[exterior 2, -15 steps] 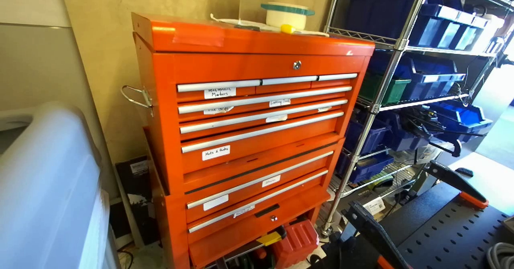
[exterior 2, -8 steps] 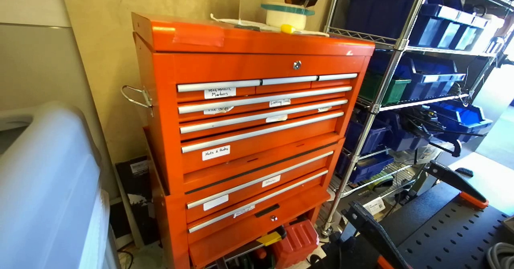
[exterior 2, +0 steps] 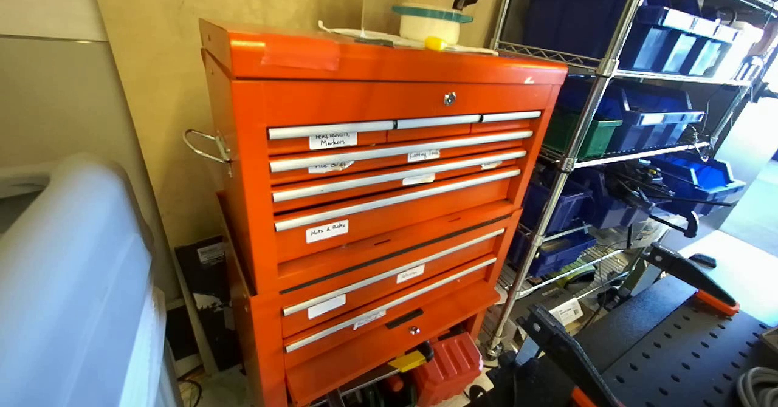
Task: Put the plush toy inside the pot
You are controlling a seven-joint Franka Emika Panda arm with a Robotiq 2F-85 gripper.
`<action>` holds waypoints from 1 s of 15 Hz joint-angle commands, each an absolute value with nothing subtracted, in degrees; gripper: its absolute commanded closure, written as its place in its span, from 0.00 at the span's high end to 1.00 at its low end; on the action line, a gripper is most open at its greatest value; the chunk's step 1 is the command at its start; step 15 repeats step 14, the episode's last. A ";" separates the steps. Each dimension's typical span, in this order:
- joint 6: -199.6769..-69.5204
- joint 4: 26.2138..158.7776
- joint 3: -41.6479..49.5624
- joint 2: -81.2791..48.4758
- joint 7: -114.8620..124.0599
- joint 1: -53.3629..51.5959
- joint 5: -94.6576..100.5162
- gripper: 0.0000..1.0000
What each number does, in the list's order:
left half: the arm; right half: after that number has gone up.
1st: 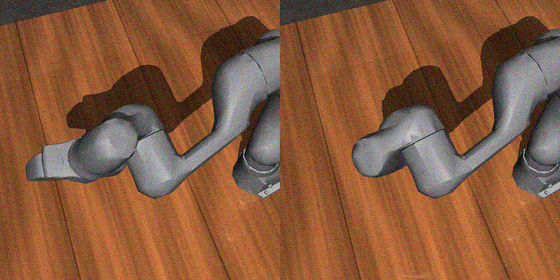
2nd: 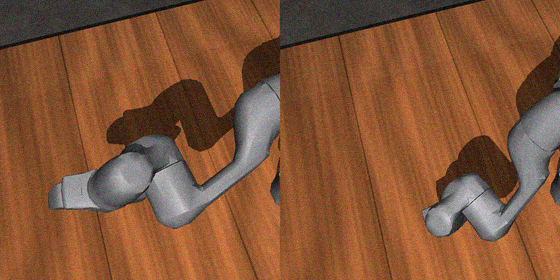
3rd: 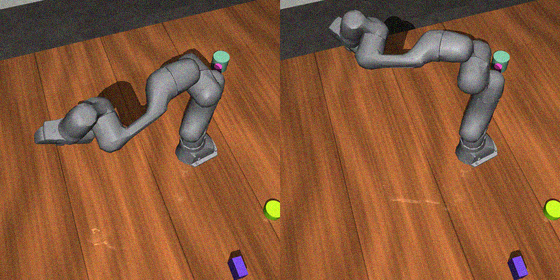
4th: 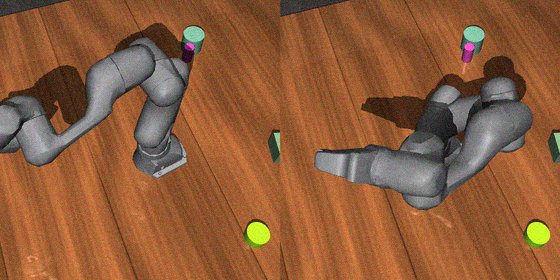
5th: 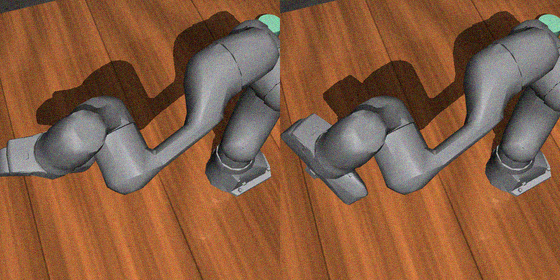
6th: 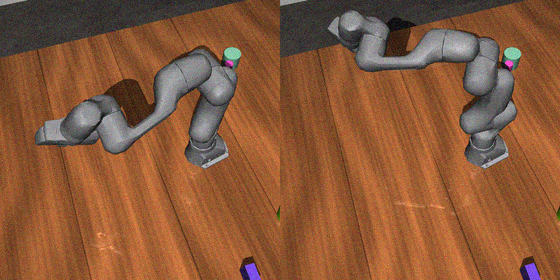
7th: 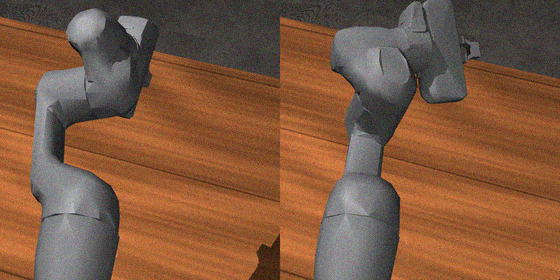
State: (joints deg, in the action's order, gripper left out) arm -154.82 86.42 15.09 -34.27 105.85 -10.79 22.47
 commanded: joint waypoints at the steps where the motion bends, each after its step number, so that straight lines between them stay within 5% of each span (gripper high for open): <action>1: -152.13 85.91 12.33 -32.21 100.88 -8.96 17.31 1.00; 8: -137.65 87.99 -1.89 -22.40 76.75 -0.57 -6.42 1.00; 15: -135.36 86.47 0.39 -22.41 74.88 -2.48 -8.83 1.00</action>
